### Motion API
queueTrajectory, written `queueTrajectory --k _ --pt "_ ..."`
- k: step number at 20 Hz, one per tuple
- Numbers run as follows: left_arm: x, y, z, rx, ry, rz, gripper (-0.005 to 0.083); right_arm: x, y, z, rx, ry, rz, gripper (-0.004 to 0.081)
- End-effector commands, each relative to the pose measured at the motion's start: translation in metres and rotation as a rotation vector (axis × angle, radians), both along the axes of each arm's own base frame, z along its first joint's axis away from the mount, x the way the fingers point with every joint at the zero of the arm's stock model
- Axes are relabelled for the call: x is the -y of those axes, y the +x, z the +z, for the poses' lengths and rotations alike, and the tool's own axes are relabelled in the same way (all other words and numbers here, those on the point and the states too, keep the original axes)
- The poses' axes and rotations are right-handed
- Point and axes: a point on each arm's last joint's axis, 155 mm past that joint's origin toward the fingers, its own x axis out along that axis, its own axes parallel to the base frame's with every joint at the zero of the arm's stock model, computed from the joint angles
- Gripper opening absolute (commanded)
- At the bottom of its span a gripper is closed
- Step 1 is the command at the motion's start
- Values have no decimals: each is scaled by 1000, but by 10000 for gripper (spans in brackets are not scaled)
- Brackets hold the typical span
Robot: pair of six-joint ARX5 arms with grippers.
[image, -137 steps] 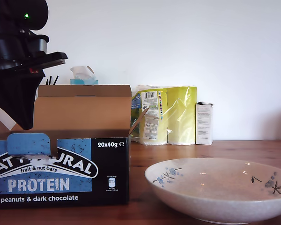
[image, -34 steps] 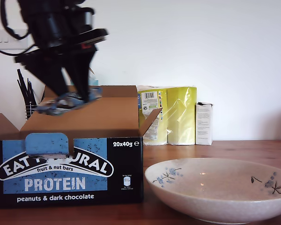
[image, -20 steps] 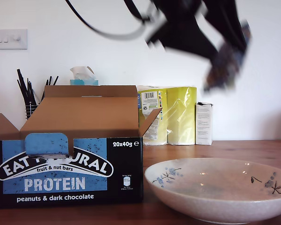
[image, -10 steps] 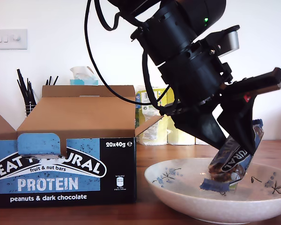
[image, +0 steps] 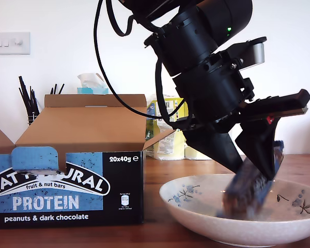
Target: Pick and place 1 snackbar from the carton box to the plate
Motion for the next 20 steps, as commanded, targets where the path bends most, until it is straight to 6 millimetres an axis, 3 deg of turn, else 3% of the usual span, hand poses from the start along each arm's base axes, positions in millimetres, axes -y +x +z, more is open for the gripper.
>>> queueTrajectory --k 1,3,7,9,11,17,20 --pt "-1 0 -16 1 20 -12 425 0 -1 1 6 6 2 -13" --pt "7 2 -1 3 -7 -15 376 0 -1 1 7 6 3 -13" --pt "23 7 70 41 -84 -28 -29 6 8 4 38 -9 -42 -13" --pt "25 9 111 104 -140 -47 -20 9 16 10 72 -7 -73 -13" --pt "11 18 132 157 -139 -23 -19 12 24 17 114 -3 -109 -13" --pt "-48 71 154 179 -134 126 -20 11 65 59 324 85 -223 -13" --pt "-72 87 159 206 -137 178 -20 1 88 58 390 125 -248 -13"
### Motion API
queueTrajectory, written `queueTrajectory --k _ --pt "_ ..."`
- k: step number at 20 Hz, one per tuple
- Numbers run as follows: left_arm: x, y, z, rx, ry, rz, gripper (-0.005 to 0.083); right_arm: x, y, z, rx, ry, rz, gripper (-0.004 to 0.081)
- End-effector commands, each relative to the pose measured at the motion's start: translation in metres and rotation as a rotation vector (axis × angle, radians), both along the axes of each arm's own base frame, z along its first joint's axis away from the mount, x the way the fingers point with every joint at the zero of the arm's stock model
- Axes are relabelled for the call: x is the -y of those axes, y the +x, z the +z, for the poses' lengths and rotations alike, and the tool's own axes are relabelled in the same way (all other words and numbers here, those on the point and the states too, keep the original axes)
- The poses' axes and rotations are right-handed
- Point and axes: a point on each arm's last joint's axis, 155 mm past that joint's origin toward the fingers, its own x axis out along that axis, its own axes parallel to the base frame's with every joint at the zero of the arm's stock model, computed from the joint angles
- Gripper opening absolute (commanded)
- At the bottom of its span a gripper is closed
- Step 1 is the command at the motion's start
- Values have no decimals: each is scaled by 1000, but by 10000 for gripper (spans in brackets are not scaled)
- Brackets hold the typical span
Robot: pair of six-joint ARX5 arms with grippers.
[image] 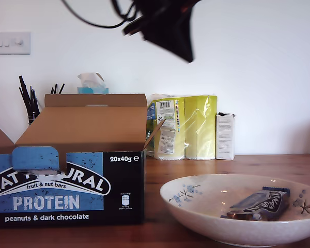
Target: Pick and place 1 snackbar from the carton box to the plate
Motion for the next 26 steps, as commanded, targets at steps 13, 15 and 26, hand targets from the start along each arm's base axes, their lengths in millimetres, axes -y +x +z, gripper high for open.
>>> queueTrajectory --k 13,15,26 --pt "-175 2 -13 93 -76 290 -20 28 76 -59 30 35 -237 -13" --pt "-202 -3 -11 129 -103 341 -20 39 78 -63 15 26 -262 -13" --pt "-292 -80 -10 351 -217 523 -20 41 57 -87 0 93 -225 -13"
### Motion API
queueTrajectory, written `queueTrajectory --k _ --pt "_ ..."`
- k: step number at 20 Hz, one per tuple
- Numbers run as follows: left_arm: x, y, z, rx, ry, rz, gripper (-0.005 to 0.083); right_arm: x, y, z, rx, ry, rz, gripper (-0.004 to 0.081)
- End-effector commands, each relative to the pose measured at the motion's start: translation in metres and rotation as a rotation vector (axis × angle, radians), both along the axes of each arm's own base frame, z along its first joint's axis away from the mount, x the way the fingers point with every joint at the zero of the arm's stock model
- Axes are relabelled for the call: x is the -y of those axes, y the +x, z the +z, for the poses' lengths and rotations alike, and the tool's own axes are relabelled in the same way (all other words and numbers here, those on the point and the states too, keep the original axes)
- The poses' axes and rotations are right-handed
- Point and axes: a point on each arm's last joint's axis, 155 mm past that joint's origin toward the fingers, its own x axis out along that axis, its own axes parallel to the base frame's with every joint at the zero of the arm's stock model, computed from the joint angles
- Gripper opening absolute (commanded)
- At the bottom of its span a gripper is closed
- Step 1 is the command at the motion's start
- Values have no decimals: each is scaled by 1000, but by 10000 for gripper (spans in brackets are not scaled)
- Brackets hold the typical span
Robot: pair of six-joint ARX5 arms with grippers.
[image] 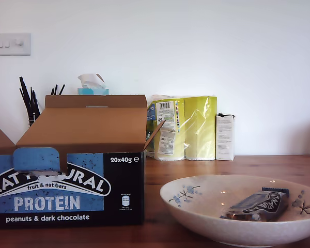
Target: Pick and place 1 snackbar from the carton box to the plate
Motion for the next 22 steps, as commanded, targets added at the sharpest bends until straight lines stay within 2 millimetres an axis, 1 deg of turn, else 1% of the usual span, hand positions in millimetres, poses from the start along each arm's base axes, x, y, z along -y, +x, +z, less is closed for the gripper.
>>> queueTrajectory --k 1,3,5,8,10,14,15,20,22 --pt "-2 -8 -13 -15 -16 5 -20 0 -5 -14 -8 20 -1 -13" --pt "-4 -16 -4 28 -34 9 -20 2 -11 -24 -9 23 -5 -13" --pt "-5 -21 1 49 -36 11 -20 4 -17 -17 34 14 -11 -13" --pt "0 -27 1 49 -46 -26 -19 5 -25 -22 24 -6 -6 -13" --pt "3 -29 -7 9 -61 -39 -19 5 -26 -32 -16 -7 -7 -13" --pt "2 -33 -23 -57 -46 -35 -19 6 -31 -56 -114 -22 -7 -13" --pt "2 -34 -27 -70 -43 -35 -19 6 -31 -59 -126 -23 -7 -13" --pt "1 -38 -40 -125 -31 -33 -19 6 -31 -58 -122 -23 -7 -13" --pt "1 -39 -42 -134 -29 -33 -19 6 -31 -58 -122 -23 -7 -13"
